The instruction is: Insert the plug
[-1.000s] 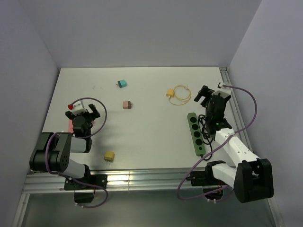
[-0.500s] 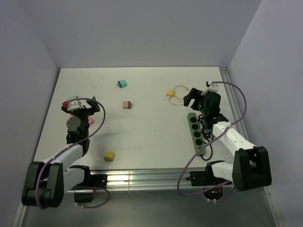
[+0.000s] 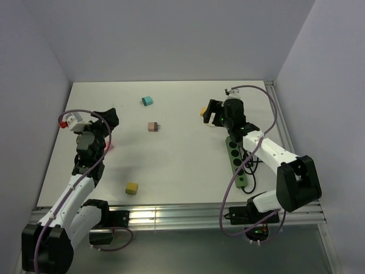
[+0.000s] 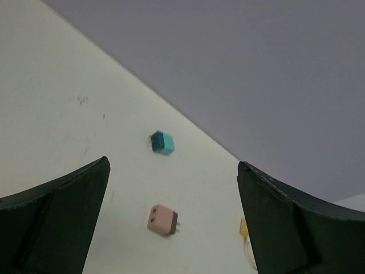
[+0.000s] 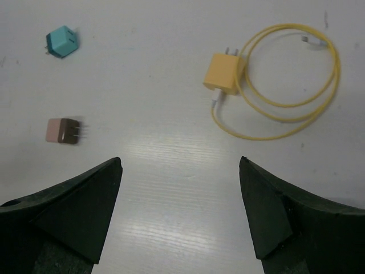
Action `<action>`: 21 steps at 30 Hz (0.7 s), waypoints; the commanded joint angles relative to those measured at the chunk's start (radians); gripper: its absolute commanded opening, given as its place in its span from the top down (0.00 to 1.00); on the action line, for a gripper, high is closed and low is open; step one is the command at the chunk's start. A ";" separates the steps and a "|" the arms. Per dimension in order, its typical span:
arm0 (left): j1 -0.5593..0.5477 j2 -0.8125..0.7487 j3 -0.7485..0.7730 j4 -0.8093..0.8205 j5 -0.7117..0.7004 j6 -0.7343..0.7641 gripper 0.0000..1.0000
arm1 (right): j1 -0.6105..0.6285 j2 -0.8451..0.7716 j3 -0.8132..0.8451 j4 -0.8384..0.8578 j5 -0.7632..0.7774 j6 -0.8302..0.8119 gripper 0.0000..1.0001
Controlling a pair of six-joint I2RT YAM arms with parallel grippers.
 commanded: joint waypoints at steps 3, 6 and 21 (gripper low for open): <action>0.003 -0.096 0.101 -0.441 0.102 -0.273 0.00 | 0.180 0.047 0.114 -0.052 0.078 0.028 0.11; 0.008 -0.168 0.072 -0.389 0.284 -0.200 0.00 | 0.300 0.053 0.109 -0.037 0.034 0.039 0.11; -0.005 -0.256 0.476 -0.950 0.177 -0.183 0.01 | 0.727 0.360 0.287 -0.017 -0.208 0.048 0.22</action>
